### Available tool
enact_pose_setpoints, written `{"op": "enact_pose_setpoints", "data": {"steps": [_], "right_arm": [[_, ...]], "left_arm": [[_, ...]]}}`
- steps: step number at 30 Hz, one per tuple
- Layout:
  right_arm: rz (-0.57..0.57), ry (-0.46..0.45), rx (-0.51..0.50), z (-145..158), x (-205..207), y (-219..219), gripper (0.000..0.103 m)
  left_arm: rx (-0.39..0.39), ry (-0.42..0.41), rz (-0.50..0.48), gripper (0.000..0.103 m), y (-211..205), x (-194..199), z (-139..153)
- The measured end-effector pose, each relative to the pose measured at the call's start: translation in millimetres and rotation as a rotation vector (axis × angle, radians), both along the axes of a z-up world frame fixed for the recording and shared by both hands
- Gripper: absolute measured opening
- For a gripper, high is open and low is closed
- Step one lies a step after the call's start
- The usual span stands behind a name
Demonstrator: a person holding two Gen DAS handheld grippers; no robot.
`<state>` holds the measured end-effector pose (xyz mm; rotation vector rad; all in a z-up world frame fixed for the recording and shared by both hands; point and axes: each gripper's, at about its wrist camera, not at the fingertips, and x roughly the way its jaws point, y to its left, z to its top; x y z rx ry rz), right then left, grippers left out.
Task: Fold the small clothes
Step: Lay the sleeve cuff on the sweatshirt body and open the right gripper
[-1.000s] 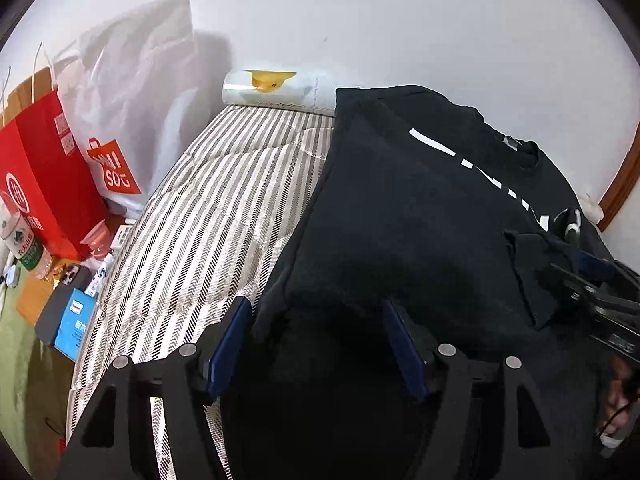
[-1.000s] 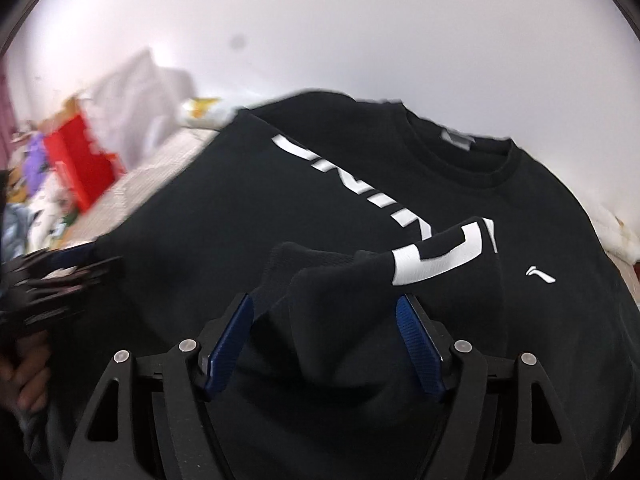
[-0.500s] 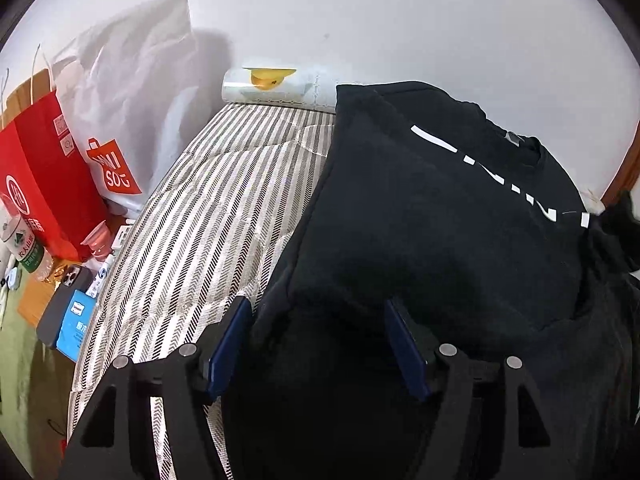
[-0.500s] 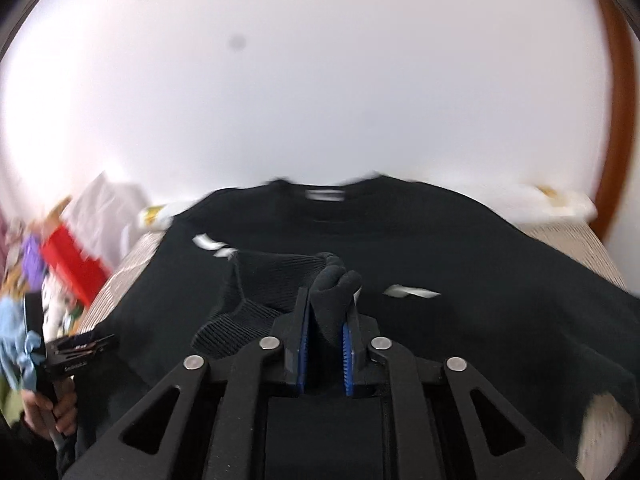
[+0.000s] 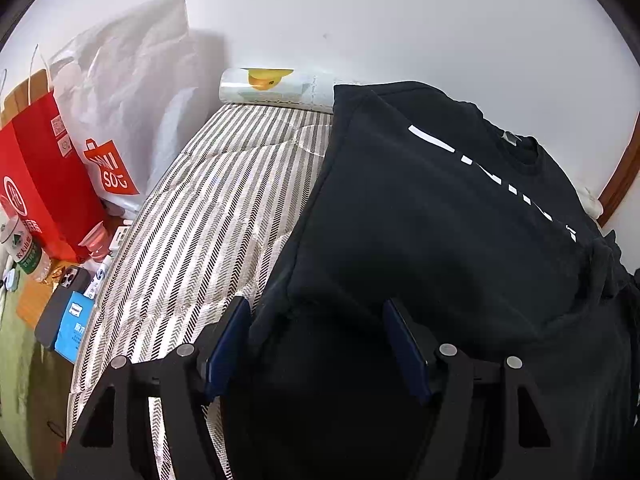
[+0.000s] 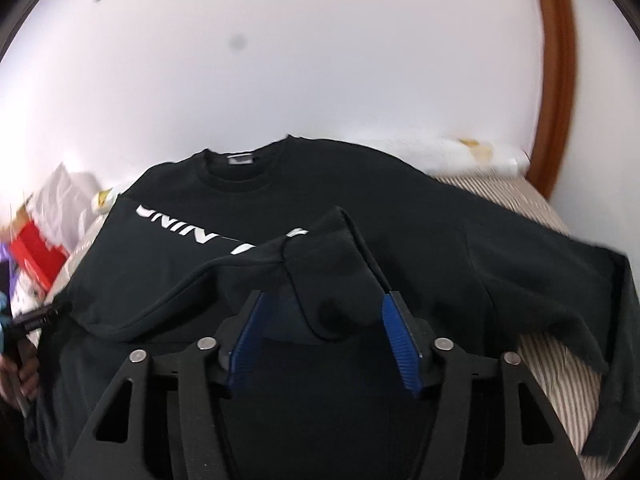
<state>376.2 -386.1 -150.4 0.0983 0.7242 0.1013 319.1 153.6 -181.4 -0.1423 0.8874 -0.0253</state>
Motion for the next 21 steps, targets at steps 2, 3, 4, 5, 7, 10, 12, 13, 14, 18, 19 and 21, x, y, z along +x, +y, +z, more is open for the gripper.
{"op": "enact_pose_setpoints", "data": {"steps": [2, 3, 4, 5, 7, 10, 12, 13, 14, 18, 19, 21], "right_arm": [[0.002, -0.005, -0.032, -1.3, 9.6, 0.8, 0.061], [-0.001, -0.005, -0.041, -2.7, 16.1, -2.7, 0.061], [0.001, -0.005, -0.050, -2.8, 23.6, -5.0, 0.061], [0.015, -0.003, -0.050, -2.7, 30.9, -6.3, 0.061], [0.047, 0.009, -0.048, -2.6, 42.9, -6.4, 0.061], [0.101, 0.017, -0.052, -4.7, 54.9, -2.9, 0.061], [0.145, 0.014, -0.067, -5.7, 56.9, 2.6, 0.061], [0.168, 0.015, -0.079, -6.5, 58.7, 6.0, 0.061], [0.178, 0.021, -0.092, -7.8, 60.4, 8.5, 0.061], [0.196, 0.058, -0.102, -15.5, 67.1, 8.8, 0.054], [0.201, 0.068, -0.095, -16.8, 67.0, 7.2, 0.051], [0.218, 0.090, -0.080, -19.2, 65.2, 3.0, 0.041]], "left_arm": [[0.001, 0.000, -0.001, 0.067, 0.0, 0.0, -0.1], [0.002, 0.000, -0.001, 0.067, -0.2, -0.1, -0.1], [0.004, 0.000, -0.002, 0.067, -0.2, -0.3, -0.2], [0.004, 0.000, -0.003, 0.067, -0.2, -0.3, -0.3], [0.005, -0.001, -0.006, 0.067, -0.2, -0.3, -0.5], [0.007, -0.002, -0.011, 0.067, 0.0, -0.1, -0.9], [0.010, -0.002, -0.013, 0.067, -0.5, 0.0, -1.2], [0.011, -0.002, -0.013, 0.067, -0.7, 0.1, -1.4], [0.011, -0.002, -0.013, 0.067, -0.9, 0.0, -1.3], [0.011, -0.002, -0.013, 0.068, -1.0, 0.1, -1.2], [0.011, -0.003, -0.012, 0.068, -0.8, 0.3, -1.1], [0.010, -0.003, -0.012, 0.068, -0.9, 0.3, -1.0]]}}
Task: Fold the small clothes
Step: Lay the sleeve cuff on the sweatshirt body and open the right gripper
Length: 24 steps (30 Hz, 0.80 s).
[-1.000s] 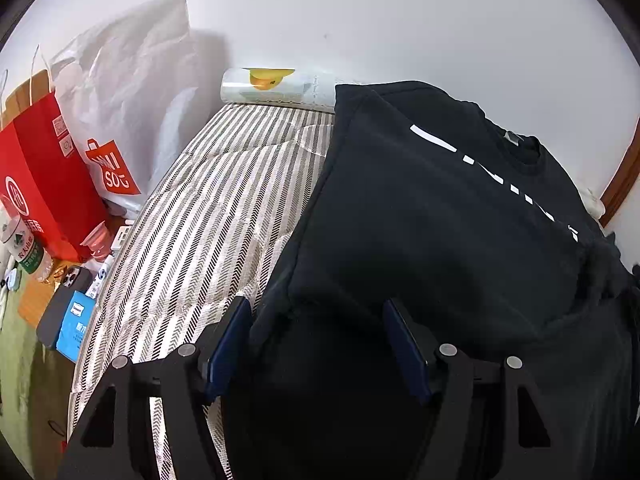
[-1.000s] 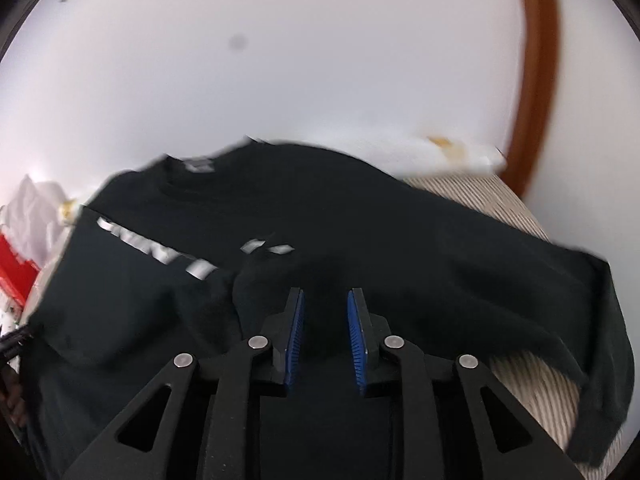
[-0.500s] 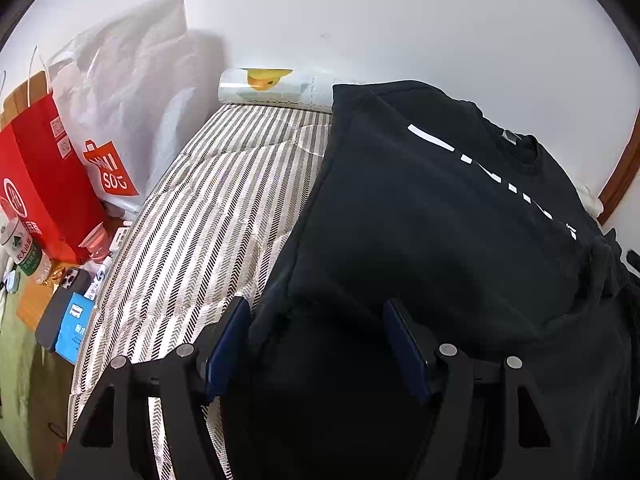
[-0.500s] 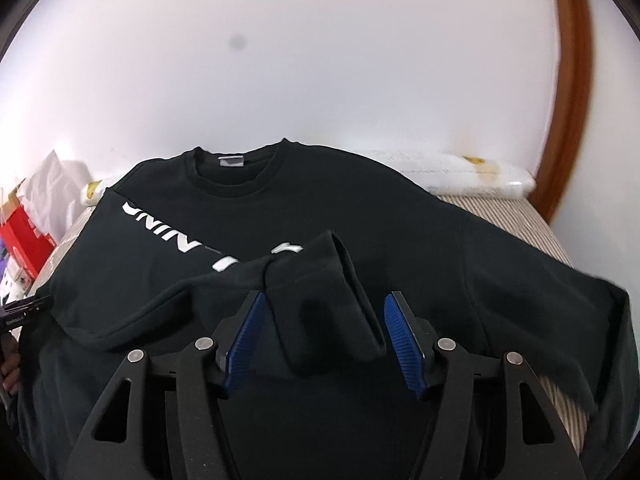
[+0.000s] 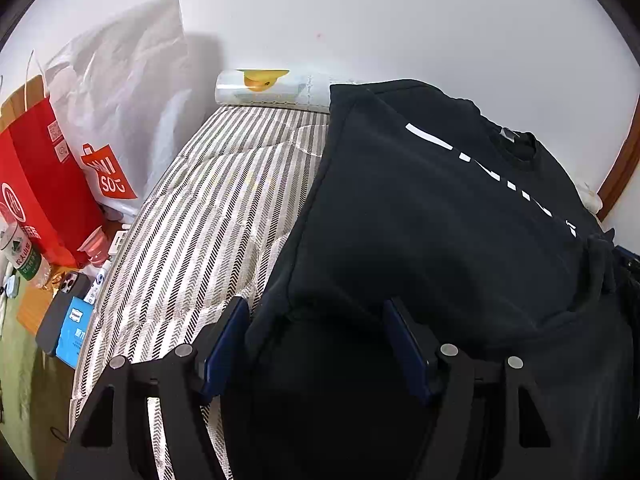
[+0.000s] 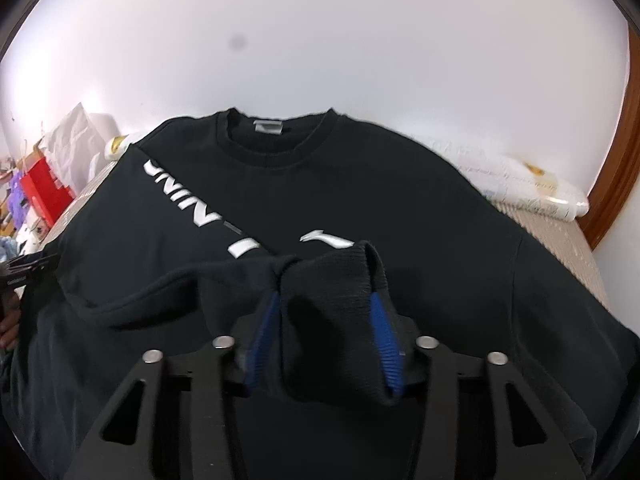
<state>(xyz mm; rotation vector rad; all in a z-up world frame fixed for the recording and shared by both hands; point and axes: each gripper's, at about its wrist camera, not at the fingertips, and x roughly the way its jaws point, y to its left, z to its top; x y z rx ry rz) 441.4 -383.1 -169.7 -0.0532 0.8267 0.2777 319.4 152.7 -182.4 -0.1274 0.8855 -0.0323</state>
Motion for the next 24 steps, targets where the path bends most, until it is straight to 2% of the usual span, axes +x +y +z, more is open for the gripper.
{"op": "enact_pose_setpoints", "data": {"steps": [1, 2, 3, 4, 6, 15, 19, 21, 24], "right_arm": [[0.006, 0.011, 0.009, -1.2, -1.9, -2.9, 0.038], [0.009, 0.017, 0.018, -1.9, -3.6, -5.0, 0.030], [0.011, 0.023, 0.037, -1.9, -5.9, -9.0, 0.012], [0.012, 0.017, 0.062, -0.2, -9.1, -14.5, 0.002], [0.039, -0.005, 0.126, 5.9, -18.6, -24.5, 0.002], [0.084, -0.091, 0.206, 25.2, -64.0, -52.7, 0.002], [0.083, -0.119, 0.317, 26.2, -82.4, -75.1, 0.001], [0.091, -0.103, 0.292, 20.7, -89.3, -75.4, 0.001], [0.061, -0.018, 0.197, -3.1, -90.2, -73.0, 0.001]], "left_arm": [[0.000, 0.000, -0.001, 0.068, -0.1, 0.2, 0.0], [0.000, 0.000, -0.003, 0.068, -0.1, 0.3, 0.1], [0.000, 0.000, -0.003, 0.068, 0.1, 0.3, 0.1], [-0.001, 0.000, -0.003, 0.068, 0.2, 0.5, 0.1], [-0.001, 0.000, -0.002, 0.068, -0.1, 0.4, 0.1], [0.001, 0.000, -0.001, 0.068, -0.2, 0.3, 0.0], [0.000, 0.000, -0.002, 0.068, 0.0, 0.7, 0.0], [0.002, 0.000, -0.002, 0.068, -0.2, 0.5, 0.0], [0.004, 0.001, -0.002, 0.068, -0.2, 0.7, 0.0]]}}
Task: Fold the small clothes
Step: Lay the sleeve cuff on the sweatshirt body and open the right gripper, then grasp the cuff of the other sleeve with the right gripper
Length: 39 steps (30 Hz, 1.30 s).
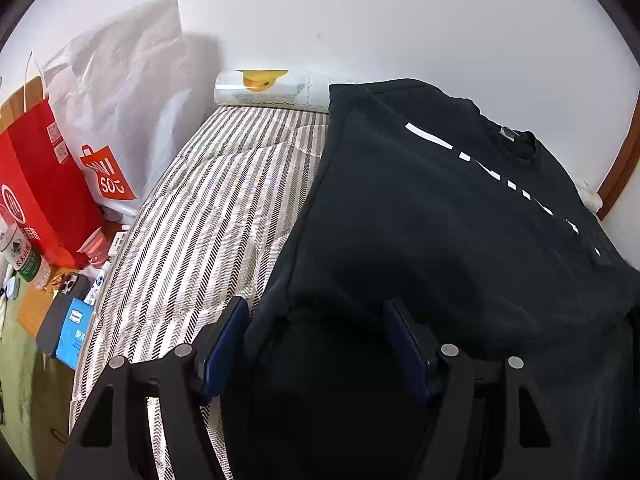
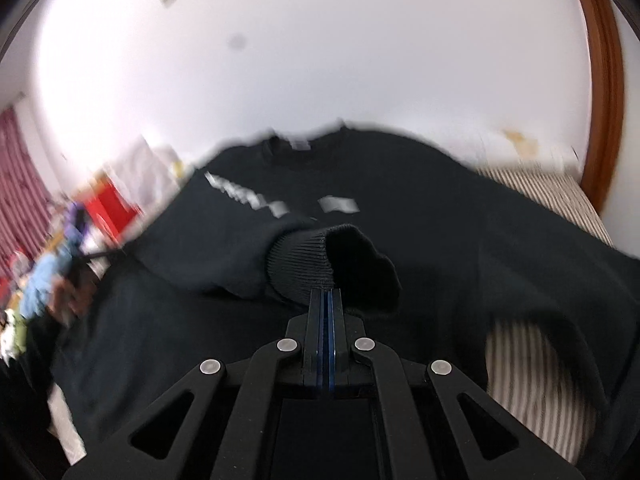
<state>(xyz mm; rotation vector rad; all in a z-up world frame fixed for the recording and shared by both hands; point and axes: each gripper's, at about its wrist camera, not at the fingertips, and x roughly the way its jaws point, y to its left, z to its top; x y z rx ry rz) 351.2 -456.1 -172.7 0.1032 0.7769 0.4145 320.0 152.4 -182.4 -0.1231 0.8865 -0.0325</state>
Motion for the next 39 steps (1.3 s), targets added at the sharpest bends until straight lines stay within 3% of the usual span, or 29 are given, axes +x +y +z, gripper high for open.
{"op": "enact_pose_setpoints", "data": {"steps": [3, 7, 14, 18, 23, 27, 29, 32, 34, 36, 39], "right_arm": [[-0.050, 0.085, -0.032, -22.2, 5.8, -1.3, 0.001], [-0.073, 0.106, -0.049, -24.1, 6.5, 5.1, 0.004], [-0.095, -0.041, -0.036, 25.7, 0.0, 27.5, 0.013], [-0.102, -0.030, -0.180, 16.9, 26.7, 78.0, 0.015], [-0.229, 0.090, -0.355, -30.7, 49.4, 83.6, 0.014], [-0.290, 0.106, -0.259, -33.3, 46.6, 59.1, 0.014], [-0.305, 0.114, -0.259, -24.4, 36.9, 52.7, 0.015], [-0.323, 0.072, -0.261, -7.2, 11.5, 37.7, 0.024], [-0.392, 0.043, -0.269, 7.2, -13.0, 11.6, 0.040], [-0.489, 0.019, -0.287, 14.2, -33.4, -19.3, 0.064], [-0.618, 0.035, -0.347, 7.1, -64.2, -60.8, 0.074]], "left_arm": [[0.000, 0.000, -0.001, 0.068, 0.2, -0.1, -0.1], [0.001, 0.000, -0.001, 0.068, -0.1, 0.0, -0.1], [0.001, 0.000, -0.002, 0.069, 1.8, -0.6, -0.4], [-0.003, -0.001, -0.003, 0.069, 3.7, -1.6, -0.6], [0.003, 0.000, -0.005, 0.069, 3.1, -2.1, -0.5], [0.002, 0.000, -0.004, 0.070, 3.1, -2.3, -0.9], [0.002, 0.000, -0.005, 0.071, 3.1, -2.2, -0.9], [0.002, 0.000, -0.004, 0.074, 2.9, -2.3, -0.5], [0.000, 0.001, -0.006, 0.076, 2.7, -3.1, -0.4], [-0.004, -0.005, -0.011, 0.077, 3.0, -6.4, 0.2], [-0.009, -0.014, -0.010, 0.077, 4.3, -15.1, 3.1]]}}
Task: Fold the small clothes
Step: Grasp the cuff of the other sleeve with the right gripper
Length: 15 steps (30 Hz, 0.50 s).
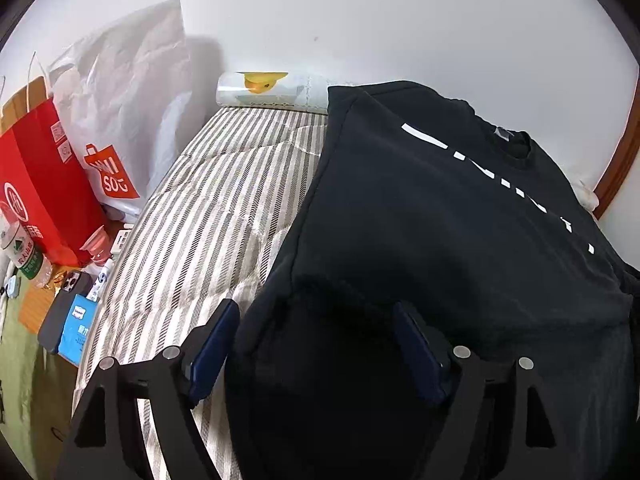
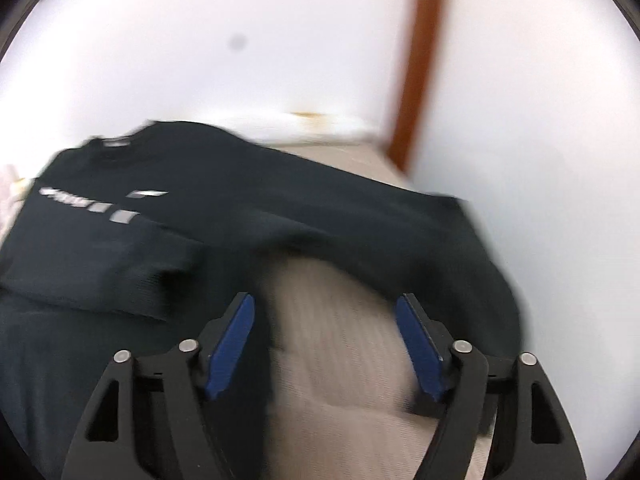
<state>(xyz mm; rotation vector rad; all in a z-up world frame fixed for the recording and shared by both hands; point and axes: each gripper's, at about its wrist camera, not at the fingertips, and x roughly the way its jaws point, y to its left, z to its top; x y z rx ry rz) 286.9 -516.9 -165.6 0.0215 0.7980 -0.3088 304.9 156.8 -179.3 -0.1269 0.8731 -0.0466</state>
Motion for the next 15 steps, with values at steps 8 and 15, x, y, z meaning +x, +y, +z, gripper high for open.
{"op": "enact_pose_setpoints", "data": {"steps": [8, 15], "right_arm": [[-0.155, 0.124, 0.106, -55.0, -18.8, -59.1, 0.074], [-0.150, 0.095, 0.061, -53.7, -17.3, -60.8, 0.028]], "left_arm": [[0.096, 0.009, -0.008, 0.077, -12.5, -43.8, 26.3], [0.105, -0.014, 0.045, 0.077, -6.0, -98.9, 52.2]]}}
